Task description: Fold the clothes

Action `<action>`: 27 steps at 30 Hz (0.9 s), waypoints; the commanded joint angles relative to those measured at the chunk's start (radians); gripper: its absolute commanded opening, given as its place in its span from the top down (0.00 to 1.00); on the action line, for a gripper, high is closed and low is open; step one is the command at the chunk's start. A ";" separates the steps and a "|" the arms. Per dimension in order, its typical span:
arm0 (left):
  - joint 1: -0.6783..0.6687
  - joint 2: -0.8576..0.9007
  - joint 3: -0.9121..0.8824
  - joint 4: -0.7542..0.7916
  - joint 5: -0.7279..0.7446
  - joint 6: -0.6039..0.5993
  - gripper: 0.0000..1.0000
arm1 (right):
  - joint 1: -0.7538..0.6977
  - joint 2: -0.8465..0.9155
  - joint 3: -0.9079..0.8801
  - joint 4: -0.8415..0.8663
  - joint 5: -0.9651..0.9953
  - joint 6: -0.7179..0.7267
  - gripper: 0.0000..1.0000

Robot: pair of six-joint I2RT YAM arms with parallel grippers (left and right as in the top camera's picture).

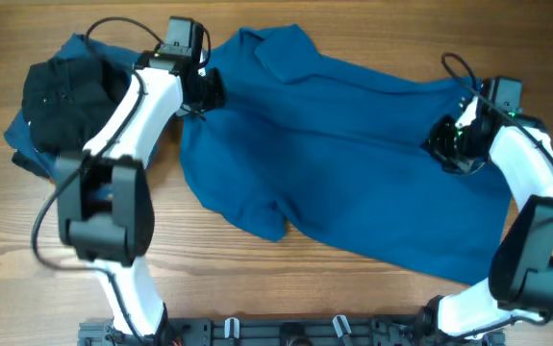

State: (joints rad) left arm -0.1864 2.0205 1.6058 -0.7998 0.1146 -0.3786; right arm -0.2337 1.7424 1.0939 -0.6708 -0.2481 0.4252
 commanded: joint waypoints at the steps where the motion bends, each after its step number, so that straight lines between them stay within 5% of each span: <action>1: -0.028 -0.177 0.033 -0.141 0.016 0.016 0.46 | -0.002 0.103 -0.023 0.053 0.111 0.101 0.86; 3: -0.039 -0.232 0.033 -0.253 0.016 0.014 0.35 | -0.002 0.163 -0.023 0.098 0.108 0.103 0.89; 12: -0.093 -0.253 -0.061 -0.566 0.039 -0.103 0.29 | -0.120 0.306 0.076 0.196 0.113 0.170 0.92; 20: -0.175 -0.253 -0.352 -0.406 0.079 -0.176 0.24 | -0.220 0.294 0.270 0.142 -0.132 0.014 0.89; 23: -0.207 -0.253 -0.482 -0.229 0.121 -0.184 0.18 | -0.222 0.253 0.288 0.148 -0.243 -0.007 0.57; 24: -0.214 -0.253 -0.513 -0.171 0.117 -0.184 0.18 | -0.221 0.237 0.288 0.149 -0.265 -0.007 0.53; 26: -0.217 -0.253 -0.557 -0.080 0.113 -0.184 0.23 | -0.221 0.194 0.288 0.149 -0.285 -0.007 0.52; 27: -0.215 -0.253 -0.580 -0.028 0.108 -0.184 0.39 | -0.221 0.156 0.288 0.148 -0.297 -0.007 0.51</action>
State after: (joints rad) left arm -0.3992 1.7676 1.0740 -0.9009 0.2092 -0.5449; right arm -0.4587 1.9919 1.3621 -0.5236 -0.4629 0.4427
